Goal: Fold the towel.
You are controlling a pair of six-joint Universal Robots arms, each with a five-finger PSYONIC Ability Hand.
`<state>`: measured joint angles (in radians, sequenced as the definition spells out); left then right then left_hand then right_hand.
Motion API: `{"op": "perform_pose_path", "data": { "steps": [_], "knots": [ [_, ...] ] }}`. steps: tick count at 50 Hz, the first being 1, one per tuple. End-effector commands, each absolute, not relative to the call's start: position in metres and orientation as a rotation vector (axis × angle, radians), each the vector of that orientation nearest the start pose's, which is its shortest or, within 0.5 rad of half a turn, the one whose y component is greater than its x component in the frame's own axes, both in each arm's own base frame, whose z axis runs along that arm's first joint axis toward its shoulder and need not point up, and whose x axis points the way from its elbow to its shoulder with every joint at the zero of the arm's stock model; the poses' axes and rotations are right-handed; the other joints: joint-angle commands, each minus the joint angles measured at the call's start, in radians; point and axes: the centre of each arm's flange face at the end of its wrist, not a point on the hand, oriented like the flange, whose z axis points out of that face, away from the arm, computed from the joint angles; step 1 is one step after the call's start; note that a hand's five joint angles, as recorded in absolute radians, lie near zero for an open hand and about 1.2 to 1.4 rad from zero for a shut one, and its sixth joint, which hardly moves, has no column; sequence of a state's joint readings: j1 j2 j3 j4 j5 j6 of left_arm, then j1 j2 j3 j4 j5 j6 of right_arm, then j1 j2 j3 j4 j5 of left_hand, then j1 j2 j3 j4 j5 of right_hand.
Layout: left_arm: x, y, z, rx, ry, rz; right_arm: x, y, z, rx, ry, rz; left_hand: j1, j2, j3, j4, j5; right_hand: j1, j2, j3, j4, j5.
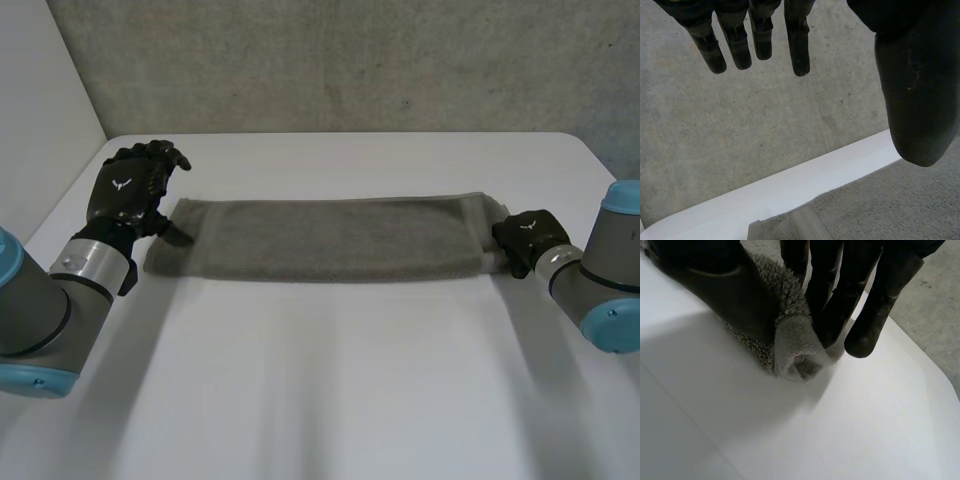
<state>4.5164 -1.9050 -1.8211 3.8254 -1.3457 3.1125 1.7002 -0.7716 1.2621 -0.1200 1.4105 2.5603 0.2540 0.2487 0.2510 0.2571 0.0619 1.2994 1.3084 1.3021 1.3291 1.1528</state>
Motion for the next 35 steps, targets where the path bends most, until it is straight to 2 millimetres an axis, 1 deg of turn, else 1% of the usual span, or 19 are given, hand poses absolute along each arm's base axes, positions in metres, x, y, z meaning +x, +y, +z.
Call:
{"op": "perform_pose_path", "data": {
  "steps": [1,6,11,13,14,16,17,19,20,21,22,24,26,29,30,32,33,34,35],
  "knots": [
    [-0.218,-0.318,0.187,0.488,2.305,-2.53,0.197,-0.395,0.11,-1.07,2.471,-1.847,-0.058,-0.053,-0.055,-0.061,-0.041,0.097,0.088,0.094,0.067,0.069],
    [-0.218,-0.319,0.187,0.488,2.289,-2.545,0.196,-0.396,0.11,-1.066,2.475,-1.85,-0.058,-0.053,-0.055,-0.061,-0.041,0.097,0.088,0.094,0.067,0.069],
    [-0.218,-0.318,0.186,0.49,2.27,-2.56,0.179,-0.404,0.121,-1.034,2.511,-1.876,-0.058,-0.053,-0.055,-0.061,-0.041,0.097,0.088,0.094,0.067,0.069],
    [-0.218,-0.319,0.187,0.489,2.258,-2.567,0.161,-0.406,0.134,-0.999,2.558,-1.87,-0.061,-0.056,-0.058,-0.064,-0.043,0.097,0.088,0.094,0.067,0.069],
    [-0.218,-0.319,0.187,0.489,2.258,-2.567,0.161,-0.406,0.134,-0.998,2.558,-1.87,-0.061,-0.056,-0.058,-0.064,-0.043,0.097,0.088,0.094,0.067,0.069],
    [-0.218,-0.319,0.187,0.489,2.258,-2.567,0.137,-0.411,0.144,-0.991,2.596,-1.866,-0.061,-0.056,-0.058,-0.064,-0.043,0.097,0.088,0.094,0.067,0.069],
    [-0.217,-0.319,0.187,0.485,2.257,-2.566,0.137,-0.411,0.145,-0.991,2.596,-1.866,-0.061,-0.056,-0.058,-0.064,-0.043,0.097,0.088,0.094,0.067,0.069],
    [-0.217,-0.319,0.188,0.485,2.255,-2.568,0.107,-0.419,0.151,-0.996,2.643,-1.877,-0.061,-0.056,-0.058,-0.064,-0.043,0.097,0.088,0.094,0.067,0.069],
    [-0.217,-0.319,0.188,0.483,2.254,-2.567,0.107,-0.419,0.151,-0.996,2.643,-1.877,-0.061,-0.056,-0.058,-0.064,-0.043,0.097,0.088,0.094,0.067,0.069],
    [-0.217,-0.319,0.188,0.483,2.254,-2.567,0.092,-0.424,0.155,-1.002,2.672,-1.893,-0.061,-0.056,-0.058,-0.064,-0.043,0.097,0.088,0.094,0.067,0.069],
    [-0.217,-0.319,0.188,0.483,2.254,-2.567,0.092,-0.424,0.155,-1.002,2.672,-1.893,-0.061,-0.056,-0.058,-0.064,-0.043,0.097,0.088,0.094,0.067,0.069],
    [-0.217,-0.319,0.187,0.482,2.258,-2.566,0.069,-0.435,0.166,-1.048,2.711,-1.965,-0.061,-0.056,-0.058,-0.064,-0.043,0.097,0.088,0.094,0.067,0.069],
    [-0.216,-0.318,0.187,0.48,2.257,-2.566,0.063,-0.44,0.175,-1.074,2.715,-2.014,-0.061,-0.056,-0.058,-0.064,-0.043,0.097,0.088,0.094,0.067,0.069],
    [-0.216,-0.318,0.187,0.48,2.259,-2.564,0.065,-0.445,0.194,-1.132,2.683,-2.09,-0.061,-0.056,-0.058,-0.064,-0.043,0.097,0.088,0.094,0.067,0.069],
    [-0.216,-0.318,0.187,0.48,2.259,-2.564,0.065,-0.445,0.194,-1.132,2.683,-2.091,-0.061,-0.056,-0.058,-0.064,-0.043,0.097,0.088,0.094,0.067,0.069],
    [-0.216,-0.318,0.187,0.48,2.259,-2.564,0.073,-0.447,0.223,-1.128,2.629,-2.192,-0.061,-0.056,-0.058,-0.064,-0.043,0.097,0.088,0.094,0.067,0.069],
    [-0.216,-0.318,0.187,0.48,2.259,-2.564,0.073,-0.447,0.223,-1.128,2.629,-2.192,-0.061,-0.056,-0.058,-0.064,-0.043,0.097,0.088,0.094,0.067,0.069],
    [-0.216,-0.318,0.187,0.482,2.26,-2.565,0.088,-0.444,0.235,-1.139,2.579,-2.228,-0.061,-0.056,-0.058,-0.064,-0.043,0.097,0.088,0.094,0.067,0.069],
    [-0.216,-0.318,0.187,0.482,2.26,-2.565,0.112,-0.44,0.245,-1.168,2.506,-2.255,-0.061,-0.056,-0.058,-0.064,-0.043,0.097,0.088,0.094,0.067,0.069]
  ]
}}
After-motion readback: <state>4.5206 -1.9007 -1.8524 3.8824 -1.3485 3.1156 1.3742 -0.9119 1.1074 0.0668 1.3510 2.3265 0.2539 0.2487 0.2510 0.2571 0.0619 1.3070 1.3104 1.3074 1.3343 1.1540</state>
